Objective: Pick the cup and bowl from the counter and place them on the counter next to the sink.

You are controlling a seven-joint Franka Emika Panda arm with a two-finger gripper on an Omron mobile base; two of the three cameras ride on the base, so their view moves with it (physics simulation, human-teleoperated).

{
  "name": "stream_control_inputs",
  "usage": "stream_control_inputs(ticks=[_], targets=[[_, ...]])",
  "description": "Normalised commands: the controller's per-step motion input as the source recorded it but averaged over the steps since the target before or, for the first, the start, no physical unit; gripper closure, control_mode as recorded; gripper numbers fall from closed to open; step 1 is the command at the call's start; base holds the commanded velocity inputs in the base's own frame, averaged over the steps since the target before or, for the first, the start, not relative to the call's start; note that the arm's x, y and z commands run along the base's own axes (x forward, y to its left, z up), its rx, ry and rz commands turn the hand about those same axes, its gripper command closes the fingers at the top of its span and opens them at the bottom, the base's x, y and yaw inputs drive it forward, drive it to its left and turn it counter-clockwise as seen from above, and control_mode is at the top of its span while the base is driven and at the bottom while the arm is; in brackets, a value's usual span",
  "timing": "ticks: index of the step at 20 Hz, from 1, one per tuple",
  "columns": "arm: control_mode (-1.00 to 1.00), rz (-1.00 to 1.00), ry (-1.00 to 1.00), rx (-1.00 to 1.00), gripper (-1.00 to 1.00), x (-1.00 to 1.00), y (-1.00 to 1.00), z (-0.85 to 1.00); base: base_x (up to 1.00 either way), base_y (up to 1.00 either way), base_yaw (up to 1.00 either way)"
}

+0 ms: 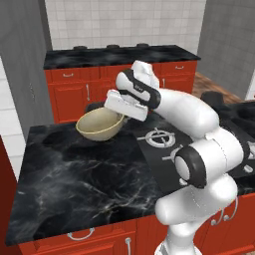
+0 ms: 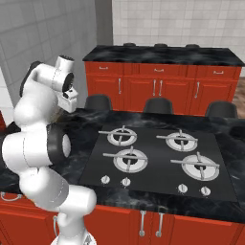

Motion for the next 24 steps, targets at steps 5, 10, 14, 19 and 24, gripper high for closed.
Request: stream_control_inputs(ticks=[5, 10, 14, 19, 24], targets=[[-1.0, 0.05, -0.15, 0.14, 1.0, -0.76, -0.74, 0.47, 0.0, 0.0, 0.0], [-1.0, 0.08, -0.1, 0.16, 1.0, -0.81, -0.66, 0.25, 0.0, 0.0, 0.0], [-1.0, 0.14, -0.07, 0.17, 1.0, -0.68, -0.65, 0.0, 0.0, 0.0, 0.0], [-1.0, 0.1, 0.0, 0.04, 1.0, -0.25, -0.79, 0.0, 0.0, 0.0, 0.0], [-1.0, 0.0, 0.09, 0.0, 1.0, -0.02, -0.75, 0.0, 0.0, 0.0, 0.0]])
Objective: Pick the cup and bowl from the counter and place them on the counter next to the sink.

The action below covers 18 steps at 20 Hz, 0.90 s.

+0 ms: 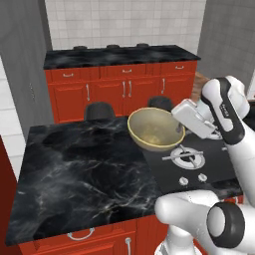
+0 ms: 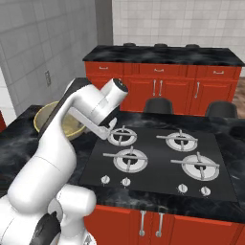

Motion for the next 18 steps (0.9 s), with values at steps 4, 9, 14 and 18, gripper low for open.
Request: stream_control_inputs(ticks=[4, 9, 14, 18], targets=[[-1.0, 0.0, 0.13, 0.0, 1.0, -0.03, -0.66, 0.0, 0.0, 0.0, 0.0], [-1.0, 0.0, 0.07, 0.0, 1.0, -0.05, -0.5, -0.06, 0.0, 0.0, 0.0], [-1.0, 0.0, 0.0, 0.0, 1.0, 0.0, 0.0, 0.0, 0.0, 0.0, 0.0], [-1.0, 0.0, 0.0, 0.0, 1.0, 0.0, 0.0, 0.0, 0.0, 0.0, 0.0]])
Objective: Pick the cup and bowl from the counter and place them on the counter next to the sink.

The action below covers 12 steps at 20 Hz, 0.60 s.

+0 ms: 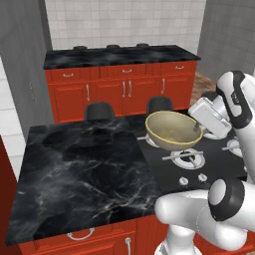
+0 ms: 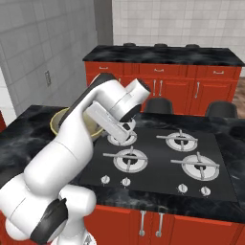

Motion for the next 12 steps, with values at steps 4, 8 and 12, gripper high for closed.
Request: stream_control_inputs(ticks=[4, 8, 12], targets=[[1.0, 0.0, 0.0, 0.0, 1.0, 0.0, 0.0, 0.0, 0.0, 0.0, 0.0], [1.0, 0.0, 0.0, 0.0, 1.0, 0.0, 0.0, 0.0, -0.72, -0.21, -0.05], [1.0, 0.0, 0.0, 0.0, 1.0, 0.0, 0.0, 0.0, -0.97, -0.51, -0.18]])
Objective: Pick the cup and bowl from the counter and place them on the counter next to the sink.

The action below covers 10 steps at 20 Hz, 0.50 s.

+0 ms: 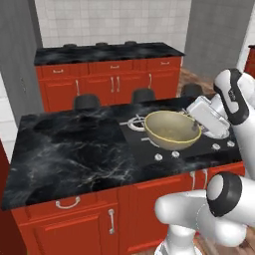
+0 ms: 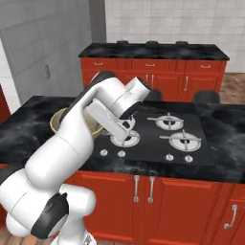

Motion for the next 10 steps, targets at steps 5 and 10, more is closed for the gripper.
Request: stream_control_inputs(ticks=[5, 10], targets=[[1.0, 0.0, 0.0, 0.0, 1.0, 0.0, 0.0, 0.0, -0.38, -0.56, -0.51], [1.0, 0.0, 0.0, 0.0, 1.0, 0.0, 0.0, 0.0, -0.24, -0.71, -0.59]])
